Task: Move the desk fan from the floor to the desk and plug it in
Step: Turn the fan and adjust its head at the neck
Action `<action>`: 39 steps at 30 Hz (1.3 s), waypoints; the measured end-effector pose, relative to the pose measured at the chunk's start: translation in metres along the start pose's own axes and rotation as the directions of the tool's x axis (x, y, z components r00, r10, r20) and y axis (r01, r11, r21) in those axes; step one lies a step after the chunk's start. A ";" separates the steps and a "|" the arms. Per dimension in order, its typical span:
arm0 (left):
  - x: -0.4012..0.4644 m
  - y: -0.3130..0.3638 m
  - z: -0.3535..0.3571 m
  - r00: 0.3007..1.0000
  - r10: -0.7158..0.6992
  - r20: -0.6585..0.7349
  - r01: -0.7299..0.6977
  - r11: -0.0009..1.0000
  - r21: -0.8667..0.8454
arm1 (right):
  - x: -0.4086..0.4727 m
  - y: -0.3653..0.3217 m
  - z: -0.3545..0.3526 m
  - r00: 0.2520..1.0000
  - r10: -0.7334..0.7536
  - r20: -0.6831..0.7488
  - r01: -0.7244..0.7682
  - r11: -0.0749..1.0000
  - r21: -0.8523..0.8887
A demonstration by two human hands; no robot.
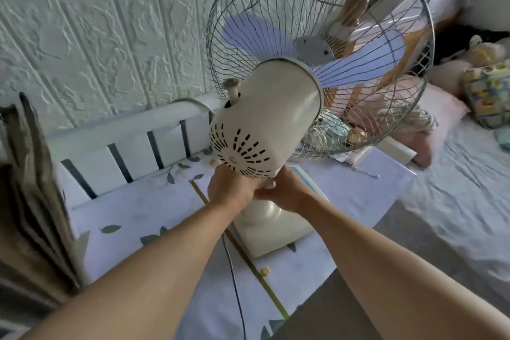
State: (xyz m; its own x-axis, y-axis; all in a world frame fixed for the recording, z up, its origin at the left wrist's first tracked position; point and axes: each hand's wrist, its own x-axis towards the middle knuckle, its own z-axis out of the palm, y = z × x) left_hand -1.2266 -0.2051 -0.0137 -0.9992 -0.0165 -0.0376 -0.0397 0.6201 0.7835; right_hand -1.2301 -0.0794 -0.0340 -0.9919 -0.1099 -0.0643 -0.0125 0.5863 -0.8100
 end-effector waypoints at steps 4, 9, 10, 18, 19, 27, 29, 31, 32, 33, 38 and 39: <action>-0.003 0.008 0.002 0.999 0.038 0.006 -0.038 0.998 0.042 | -0.001 0.008 -0.004 0.999 -0.026 -0.019 0.026 1.000 -0.005; -0.003 0.005 -0.003 0.983 0.163 0.080 -0.162 0.987 -0.024 | -0.005 0.012 -0.002 0.999 -0.051 -0.004 0.051 0.998 0.047; -0.004 0.003 -0.004 0.980 0.182 0.075 -0.179 0.983 -0.046 | -0.006 0.014 0.000 0.999 -0.051 -0.013 0.052 0.997 0.050; 0.001 -0.017 0.001 0.988 0.120 0.097 -0.114 0.991 -0.070 | -0.020 0.033 0.034 0.974 0.041 -0.222 -0.030 0.998 0.057; 0.001 -0.020 0.003 0.986 0.132 0.100 -0.125 0.989 -0.080 | -0.019 0.034 0.039 0.966 0.048 -0.252 -0.032 0.997 0.068; 0.009 -0.040 0.017 0.976 0.211 0.047 -0.201 0.964 -0.174 | -0.011 0.040 0.071 0.864 0.070 -0.498 -0.083 0.997 -0.004; 0.012 -0.043 0.021 0.973 0.223 0.058 -0.207 0.957 -0.203 | -0.013 0.040 0.076 0.834 0.087 -0.545 -0.113 0.993 -0.014; 0.015 -0.045 0.022 0.968 0.243 0.057 -0.227 0.952 -0.205 | -0.013 0.039 0.078 0.815 0.102 -0.571 -0.131 0.991 -0.010; 0.016 -0.046 0.023 0.965 0.257 0.053 -0.243 0.951 -0.193 | -0.013 0.037 0.078 0.814 0.109 -0.571 -0.137 0.991 -0.006; 0.017 -0.046 0.023 0.960 0.275 0.049 -0.262 0.948 -0.179 | -0.013 0.036 0.077 0.816 0.113 -0.567 -0.140 0.990 -0.004; 0.013 -0.044 0.027 0.945 0.326 0.015 -0.323 0.941 -0.099 | -0.016 0.038 0.066 0.842 0.073 -0.534 -0.099 0.995 -0.021; 0.012 -0.042 0.030 0.946 0.325 -0.004 -0.324 0.941 -0.098 | -0.016 0.041 0.063 0.854 0.055 -0.518 -0.077 0.997 -0.022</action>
State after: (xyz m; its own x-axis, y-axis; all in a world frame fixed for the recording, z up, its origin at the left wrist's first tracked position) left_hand -1.2363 -0.2084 -0.0657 -0.9580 0.1823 0.2215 0.2848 0.5123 0.8102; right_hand -1.2065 -0.1041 -0.1025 -0.9131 0.3539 0.2026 0.0615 0.6105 -0.7896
